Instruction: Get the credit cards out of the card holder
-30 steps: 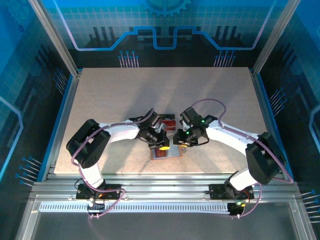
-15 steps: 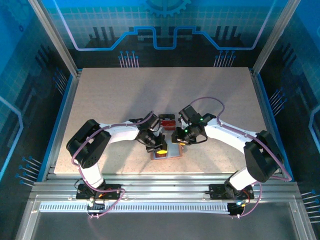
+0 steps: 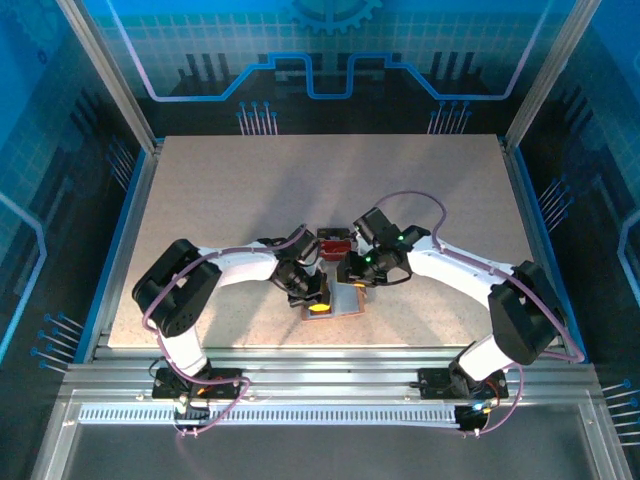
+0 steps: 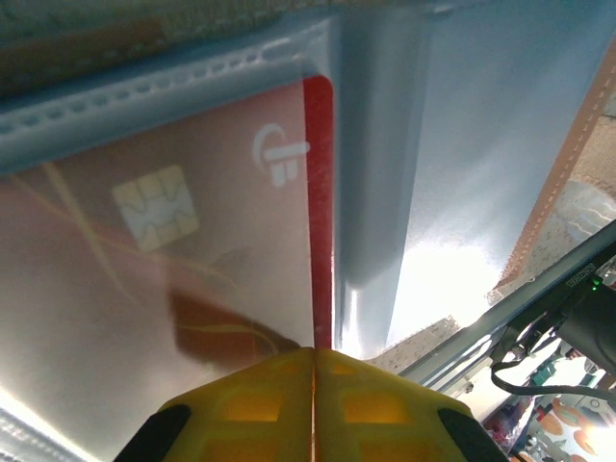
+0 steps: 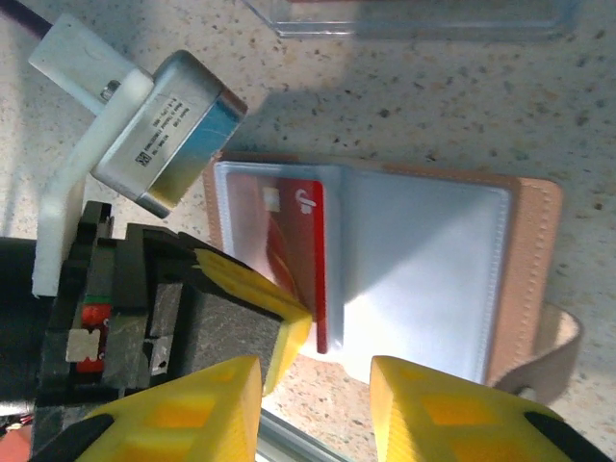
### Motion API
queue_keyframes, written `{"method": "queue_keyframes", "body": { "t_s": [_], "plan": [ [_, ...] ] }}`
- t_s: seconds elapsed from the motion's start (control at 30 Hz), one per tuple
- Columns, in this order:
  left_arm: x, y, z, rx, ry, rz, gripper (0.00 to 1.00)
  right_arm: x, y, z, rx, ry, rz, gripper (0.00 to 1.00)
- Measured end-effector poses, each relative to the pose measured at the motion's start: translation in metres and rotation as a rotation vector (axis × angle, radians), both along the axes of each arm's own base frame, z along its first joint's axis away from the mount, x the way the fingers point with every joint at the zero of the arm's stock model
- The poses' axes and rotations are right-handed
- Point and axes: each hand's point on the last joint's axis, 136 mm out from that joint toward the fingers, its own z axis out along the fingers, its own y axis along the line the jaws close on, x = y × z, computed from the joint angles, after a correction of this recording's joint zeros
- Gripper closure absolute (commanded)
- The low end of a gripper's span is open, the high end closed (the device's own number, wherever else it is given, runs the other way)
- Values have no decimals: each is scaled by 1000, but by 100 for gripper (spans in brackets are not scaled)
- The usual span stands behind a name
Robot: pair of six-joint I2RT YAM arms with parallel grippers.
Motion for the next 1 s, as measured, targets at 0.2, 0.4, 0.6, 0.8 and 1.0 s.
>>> {"method": "queue_keyframes", "body": {
  "t_s": [0.2, 0.4, 0.6, 0.8, 1.0],
  "plan": [
    [8, 2, 12, -17, -35, 19, 92, 1, 17, -6, 55, 24, 22, 67],
    [17, 13, 11, -16, -41, 64, 93, -2, 32, -22, 82, 71, 46, 72],
    [14, 25, 1, 12, -20, 89, 93, -5, 42, -40, 88, 114, 59, 74],
    [15, 28, -1, 28, -30, 93, 94, -5, 43, -50, 78, 129, 57, 74],
    [15, 29, -2, 30, -27, 94, 94, -5, 44, -57, 78, 146, 60, 75]
  ]
}}
